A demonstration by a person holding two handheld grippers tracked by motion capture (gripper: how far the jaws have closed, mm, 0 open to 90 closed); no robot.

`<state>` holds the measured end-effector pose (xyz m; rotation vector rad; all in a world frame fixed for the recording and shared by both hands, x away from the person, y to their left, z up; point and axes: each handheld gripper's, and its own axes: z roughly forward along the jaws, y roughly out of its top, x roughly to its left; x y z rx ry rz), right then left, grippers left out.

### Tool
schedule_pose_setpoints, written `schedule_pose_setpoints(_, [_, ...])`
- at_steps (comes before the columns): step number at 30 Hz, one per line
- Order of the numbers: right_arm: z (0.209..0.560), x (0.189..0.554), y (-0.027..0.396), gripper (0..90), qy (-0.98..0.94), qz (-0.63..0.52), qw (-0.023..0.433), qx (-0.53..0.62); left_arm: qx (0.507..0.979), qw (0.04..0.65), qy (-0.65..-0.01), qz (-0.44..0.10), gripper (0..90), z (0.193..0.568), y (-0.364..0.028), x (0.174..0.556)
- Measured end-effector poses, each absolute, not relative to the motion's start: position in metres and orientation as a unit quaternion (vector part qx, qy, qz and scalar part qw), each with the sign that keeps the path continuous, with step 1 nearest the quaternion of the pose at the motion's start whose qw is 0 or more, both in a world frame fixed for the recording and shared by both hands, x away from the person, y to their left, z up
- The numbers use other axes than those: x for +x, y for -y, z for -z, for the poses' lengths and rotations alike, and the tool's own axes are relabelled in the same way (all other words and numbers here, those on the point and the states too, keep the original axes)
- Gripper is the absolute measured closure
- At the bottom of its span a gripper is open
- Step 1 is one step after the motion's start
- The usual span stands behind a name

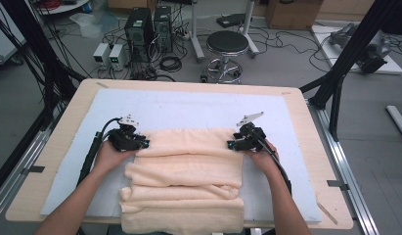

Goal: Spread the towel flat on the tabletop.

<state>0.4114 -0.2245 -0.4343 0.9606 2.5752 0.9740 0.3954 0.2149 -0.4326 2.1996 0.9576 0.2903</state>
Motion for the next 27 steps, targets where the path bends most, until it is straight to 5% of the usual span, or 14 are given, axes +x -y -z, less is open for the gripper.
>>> schedule_pose_setpoints(5, [0.433, 0.413, 0.22, 79.8, -0.88, -0.333, 0.109, 0.322, 0.845, 0.357, -0.381, -0.119, 79.3, 0.433, -0.214, 0.396])
schedule_pose_setpoints(7, [0.431, 0.412, 0.217, 83.3, -0.884, -0.328, 0.111, 0.314, 0.845, 0.358, -0.379, -0.121, 83.3, 0.433, -0.213, 0.397])
schedule_pose_setpoints(27, [0.389, 0.39, 0.228, 85.1, -0.878, -0.373, 0.098, 0.285, 0.819, 0.42, -0.371, -0.12, 86.1, 0.396, -0.223, 0.395])
